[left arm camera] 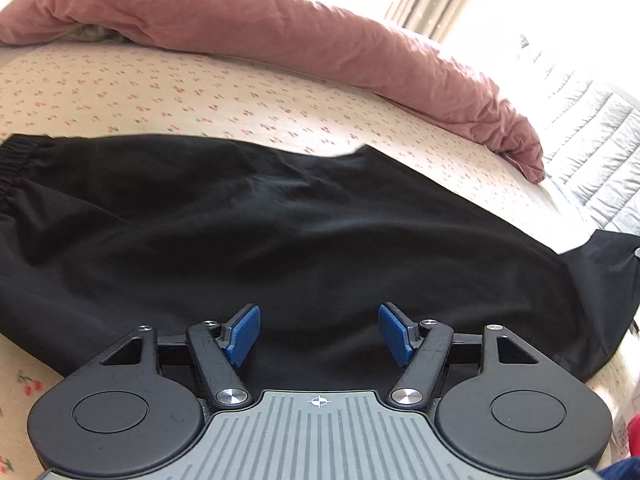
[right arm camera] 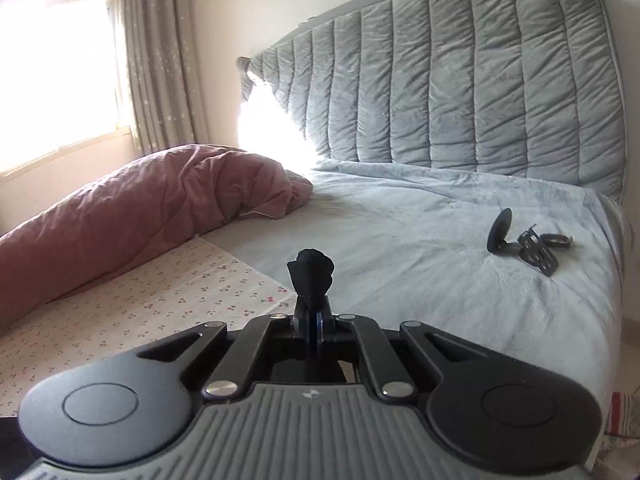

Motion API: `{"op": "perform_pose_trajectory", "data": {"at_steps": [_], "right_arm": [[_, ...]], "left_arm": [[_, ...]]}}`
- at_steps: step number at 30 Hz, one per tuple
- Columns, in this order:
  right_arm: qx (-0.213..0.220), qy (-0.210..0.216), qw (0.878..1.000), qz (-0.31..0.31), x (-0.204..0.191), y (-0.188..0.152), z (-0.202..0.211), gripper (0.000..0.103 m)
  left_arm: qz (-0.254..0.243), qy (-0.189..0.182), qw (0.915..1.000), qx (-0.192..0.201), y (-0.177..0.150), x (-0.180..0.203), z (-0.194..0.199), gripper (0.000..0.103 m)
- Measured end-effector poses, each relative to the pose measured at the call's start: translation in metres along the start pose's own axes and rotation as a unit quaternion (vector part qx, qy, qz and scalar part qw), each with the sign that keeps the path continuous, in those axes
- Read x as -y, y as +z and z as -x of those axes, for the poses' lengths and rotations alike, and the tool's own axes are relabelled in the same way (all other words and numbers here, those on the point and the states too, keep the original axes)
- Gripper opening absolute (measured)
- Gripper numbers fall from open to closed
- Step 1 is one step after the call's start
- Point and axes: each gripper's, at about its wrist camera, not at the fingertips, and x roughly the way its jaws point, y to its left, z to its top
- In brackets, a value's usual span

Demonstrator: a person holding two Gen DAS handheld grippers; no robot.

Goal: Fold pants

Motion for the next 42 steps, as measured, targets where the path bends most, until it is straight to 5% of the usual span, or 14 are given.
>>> {"op": "perform_pose_trajectory", "data": {"at_steps": [3, 6, 10, 14, 20, 22, 23, 24, 26, 31, 32, 33, 34, 42], "right_arm": [[0.029, 0.057, 0.996, 0.068, -0.051, -0.002, 0.028, 0.005], [0.041, 0.118, 0.985, 0.122, -0.097, -0.012, 0.054, 0.005], [0.045, 0.212, 0.955, 0.203, -0.168, -0.040, 0.095, 0.005], [0.038, 0.312, 0.897, 0.312, -0.242, -0.095, 0.145, 0.005], [0.009, 0.394, 0.763, 0.513, -0.303, -0.218, 0.204, 0.008], [0.018, 0.385, 0.734, 0.560, -0.304, -0.243, 0.213, 0.017], [0.026, 0.376, 0.725, 0.576, -0.303, -0.251, 0.216, 0.033], [0.038, 0.370, 0.724, 0.581, -0.300, -0.255, 0.218, 0.046], [0.052, 0.362, 0.725, 0.583, -0.294, -0.255, 0.221, 0.051], [0.053, 0.363, 0.727, 0.581, -0.288, -0.251, 0.225, 0.050], [0.049, 0.365, 0.724, 0.583, -0.291, -0.254, 0.228, 0.043], [0.041, 0.370, 0.721, 0.584, -0.293, -0.256, 0.231, 0.016], [0.032, 0.372, 0.721, 0.584, -0.294, -0.256, 0.231, 0.002], [0.090, 0.387, 0.749, 0.530, -0.296, -0.245, 0.263, 0.003]], "left_arm": [[0.051, 0.025, 0.9984, 0.000, 0.008, -0.032, 0.000, 0.067], [0.069, 0.001, 0.9976, -0.005, 0.004, -0.049, -0.004, 0.067], [0.068, -0.005, 0.9977, -0.008, 0.009, -0.050, 0.002, 0.067], [0.114, -0.014, 0.9934, 0.010, 0.018, -0.072, 0.011, 0.067], [0.139, -0.027, 0.9898, 0.017, 0.024, -0.089, 0.012, 0.067], [0.144, -0.034, 0.9889, 0.016, 0.025, -0.092, 0.012, 0.067], [0.145, -0.036, 0.9886, 0.017, 0.026, -0.093, 0.013, 0.067], [0.146, -0.037, 0.9885, 0.018, 0.026, -0.094, 0.013, 0.067], [0.147, -0.041, 0.9882, 0.019, 0.029, -0.095, 0.013, 0.067], [0.164, -0.062, 0.9846, 0.007, 0.030, -0.097, 0.009, 0.067], [0.167, -0.070, 0.9835, 0.002, 0.030, -0.095, 0.008, 0.067], [0.170, -0.078, 0.9825, -0.002, 0.030, -0.094, 0.007, 0.067], [0.173, -0.087, 0.9810, -0.007, 0.029, -0.094, 0.006, 0.067], [0.252, -0.181, 0.9494, -0.051, 0.027, -0.094, -0.020, 0.068]]}}
